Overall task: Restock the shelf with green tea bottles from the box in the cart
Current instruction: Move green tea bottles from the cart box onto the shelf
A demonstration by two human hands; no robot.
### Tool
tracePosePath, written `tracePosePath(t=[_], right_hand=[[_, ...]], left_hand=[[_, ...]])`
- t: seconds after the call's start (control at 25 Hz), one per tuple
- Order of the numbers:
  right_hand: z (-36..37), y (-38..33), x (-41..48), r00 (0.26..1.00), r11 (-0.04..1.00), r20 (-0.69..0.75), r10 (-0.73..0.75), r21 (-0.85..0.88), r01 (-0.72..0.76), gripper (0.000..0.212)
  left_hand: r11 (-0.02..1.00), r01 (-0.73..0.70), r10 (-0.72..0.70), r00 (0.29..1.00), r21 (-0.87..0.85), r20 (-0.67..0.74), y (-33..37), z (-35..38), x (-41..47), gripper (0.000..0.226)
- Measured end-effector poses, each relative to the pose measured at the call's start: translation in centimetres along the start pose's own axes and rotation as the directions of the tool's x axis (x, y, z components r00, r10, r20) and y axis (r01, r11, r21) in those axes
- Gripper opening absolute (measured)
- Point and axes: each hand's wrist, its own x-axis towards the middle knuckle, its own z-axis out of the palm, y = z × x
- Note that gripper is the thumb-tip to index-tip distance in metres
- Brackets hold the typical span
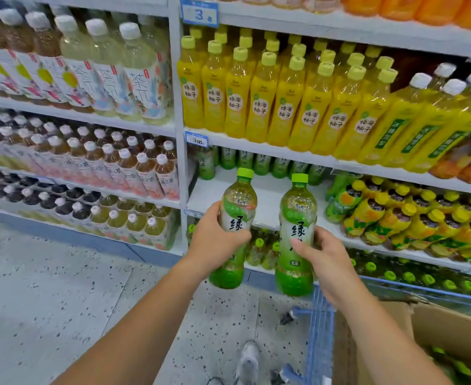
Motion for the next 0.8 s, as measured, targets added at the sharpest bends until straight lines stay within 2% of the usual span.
tracePosePath(t=[0.28,0.56,0.8], right_hand=[[3.0,1.8,7.0,0.996,0.998,0.062,0.057,0.027,-0.059,0.038],[4.3,6.3,14.7,0.99,0.996,0.11,0.085,-0.03,-0.082,0.049],[6.7,11.3,21.6,0.996,0.998,0.064,0.059,-0.03,-0.057,0.037]], left_hand=[[0.999,0.029,-0.028,0.999,0.024,-0.039,-2.0,-0.3,5.3,0.048],[0.995,0.021,-0.018,0.999,0.1,-0.029,-7.6,-0.1,13.5,0.052],[0.987,-0.064,0.067,0.998,0.147,-0.02,-12.1,-0.1,21.2,0.053]])
